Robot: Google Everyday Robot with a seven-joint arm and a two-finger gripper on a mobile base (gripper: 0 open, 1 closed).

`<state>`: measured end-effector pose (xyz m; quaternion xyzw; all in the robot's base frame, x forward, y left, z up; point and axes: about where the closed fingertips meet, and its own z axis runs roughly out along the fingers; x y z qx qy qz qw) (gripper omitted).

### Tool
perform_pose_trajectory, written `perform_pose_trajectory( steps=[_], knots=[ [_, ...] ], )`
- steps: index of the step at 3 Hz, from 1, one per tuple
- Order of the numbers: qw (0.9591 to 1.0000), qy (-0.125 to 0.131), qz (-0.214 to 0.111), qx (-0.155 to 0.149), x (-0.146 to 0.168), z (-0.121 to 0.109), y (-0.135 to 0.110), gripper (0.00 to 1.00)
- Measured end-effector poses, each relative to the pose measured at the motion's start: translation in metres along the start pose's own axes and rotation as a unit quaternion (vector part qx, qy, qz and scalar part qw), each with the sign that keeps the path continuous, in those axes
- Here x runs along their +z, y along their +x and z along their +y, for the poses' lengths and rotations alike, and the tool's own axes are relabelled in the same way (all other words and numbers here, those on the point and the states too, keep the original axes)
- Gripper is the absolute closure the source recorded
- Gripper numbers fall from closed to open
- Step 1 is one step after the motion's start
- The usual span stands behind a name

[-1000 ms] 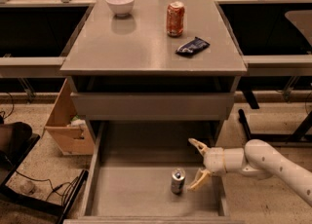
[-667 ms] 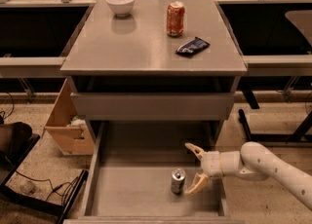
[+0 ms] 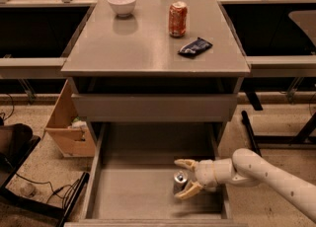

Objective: Pick redbull can from middle drawer and place on counter

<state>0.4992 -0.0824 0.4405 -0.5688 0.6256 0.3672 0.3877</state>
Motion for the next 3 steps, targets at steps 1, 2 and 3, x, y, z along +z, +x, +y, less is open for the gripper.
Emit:
perform_pose_trajectory(
  steps=[1, 2, 3],
  knots=[
    [1.0000, -0.003, -0.003, -0.001, 0.006, 0.003, 0.003, 0.47],
    [1.0000, -0.004, -0.005, -0.001, 0.008, 0.004, 0.003, 0.70],
    [1.0000, -0.002, 0.001, -0.008, -0.003, 0.004, -0.016, 0.93]
  ],
)
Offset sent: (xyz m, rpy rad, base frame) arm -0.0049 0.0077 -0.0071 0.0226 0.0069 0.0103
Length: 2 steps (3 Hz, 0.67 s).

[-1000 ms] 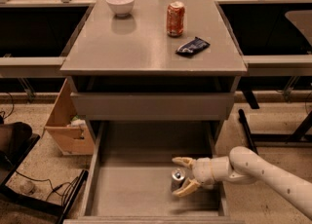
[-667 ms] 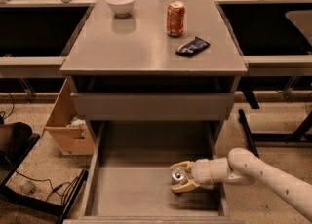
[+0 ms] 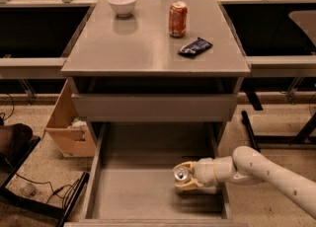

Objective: Pick redbull can from middle drawer and place on counter

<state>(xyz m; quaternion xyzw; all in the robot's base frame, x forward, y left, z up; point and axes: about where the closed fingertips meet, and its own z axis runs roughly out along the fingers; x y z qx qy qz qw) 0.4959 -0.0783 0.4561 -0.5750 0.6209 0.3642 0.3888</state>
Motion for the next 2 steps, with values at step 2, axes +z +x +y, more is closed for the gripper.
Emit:
perform_pose_trajectory(
  steps=[2],
  knots=[
    [0.9973, -0.013, 0.043, -0.058, -0.068, -0.016, -0.148, 1.00]
  ],
)
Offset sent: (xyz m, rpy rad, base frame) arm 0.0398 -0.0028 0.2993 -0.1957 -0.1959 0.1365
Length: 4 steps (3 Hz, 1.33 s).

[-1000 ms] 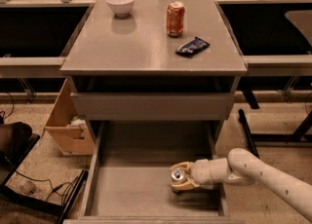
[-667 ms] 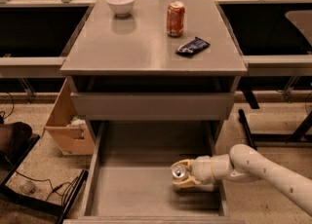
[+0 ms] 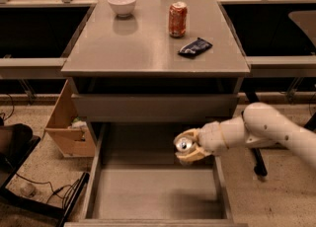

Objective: Pick redbull can from middle drawer and place on counter

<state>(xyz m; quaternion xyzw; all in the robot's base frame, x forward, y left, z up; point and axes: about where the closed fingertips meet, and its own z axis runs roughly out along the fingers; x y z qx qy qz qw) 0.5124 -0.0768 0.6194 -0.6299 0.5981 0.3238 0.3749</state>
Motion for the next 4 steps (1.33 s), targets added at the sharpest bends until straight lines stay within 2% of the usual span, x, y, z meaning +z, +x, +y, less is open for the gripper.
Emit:
perform_pose_trajectory(
  steps=[1, 2, 3, 4],
  knots=[
    [0.9985, -0.009, 0.020, -0.049, -0.035, -0.026, -0.104, 1.00],
    [0.9939, -0.004, 0.034, -0.105, -0.064, -0.056, -0.227, 1.00],
    [0.9896, -0.002, 0.037, -0.139, -0.070, -0.070, -0.286, 1.00],
    [0.9891, -0.005, 0.031, -0.144, -0.068, -0.074, -0.289, 1.00]
  ],
)
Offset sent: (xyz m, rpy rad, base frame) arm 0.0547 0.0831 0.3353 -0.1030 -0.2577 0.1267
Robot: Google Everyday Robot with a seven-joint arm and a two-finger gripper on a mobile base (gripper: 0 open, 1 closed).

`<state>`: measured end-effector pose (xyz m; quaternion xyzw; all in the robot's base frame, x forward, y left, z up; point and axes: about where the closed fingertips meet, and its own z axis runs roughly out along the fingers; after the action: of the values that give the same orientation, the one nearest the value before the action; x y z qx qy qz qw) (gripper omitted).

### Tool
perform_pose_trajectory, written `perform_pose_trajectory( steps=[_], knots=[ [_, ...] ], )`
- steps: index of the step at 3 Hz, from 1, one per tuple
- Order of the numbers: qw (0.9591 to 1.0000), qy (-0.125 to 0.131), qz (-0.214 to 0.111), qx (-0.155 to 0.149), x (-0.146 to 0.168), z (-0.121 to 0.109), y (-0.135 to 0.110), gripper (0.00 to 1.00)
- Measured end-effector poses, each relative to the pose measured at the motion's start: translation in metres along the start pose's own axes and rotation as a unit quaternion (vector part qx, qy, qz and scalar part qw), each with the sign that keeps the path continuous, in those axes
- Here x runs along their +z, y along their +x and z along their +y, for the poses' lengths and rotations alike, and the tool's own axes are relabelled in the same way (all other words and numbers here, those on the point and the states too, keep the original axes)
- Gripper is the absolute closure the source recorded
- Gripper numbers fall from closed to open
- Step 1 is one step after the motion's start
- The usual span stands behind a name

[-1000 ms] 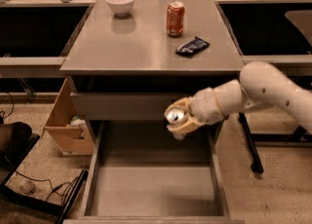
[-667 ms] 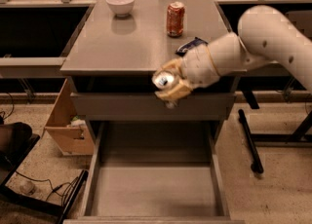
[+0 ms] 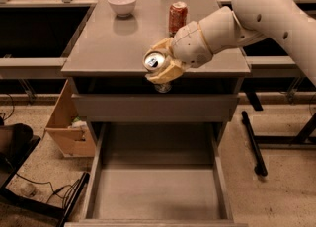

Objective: Pick redbull can from middle drawer and place on counter

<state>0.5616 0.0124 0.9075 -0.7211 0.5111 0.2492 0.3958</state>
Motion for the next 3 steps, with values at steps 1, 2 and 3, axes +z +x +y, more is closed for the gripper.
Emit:
perform_pose_trajectory(
  steps=[1, 2, 3],
  knots=[
    [0.9998, -0.010, -0.016, 0.005, 0.015, -0.024, 0.007, 1.00],
    [0.9983, -0.003, -0.056, 0.016, 0.040, -0.083, 0.000, 1.00],
    [0.9971, -0.003, -0.070, 0.030, 0.062, -0.131, -0.008, 1.00]
  ],
)
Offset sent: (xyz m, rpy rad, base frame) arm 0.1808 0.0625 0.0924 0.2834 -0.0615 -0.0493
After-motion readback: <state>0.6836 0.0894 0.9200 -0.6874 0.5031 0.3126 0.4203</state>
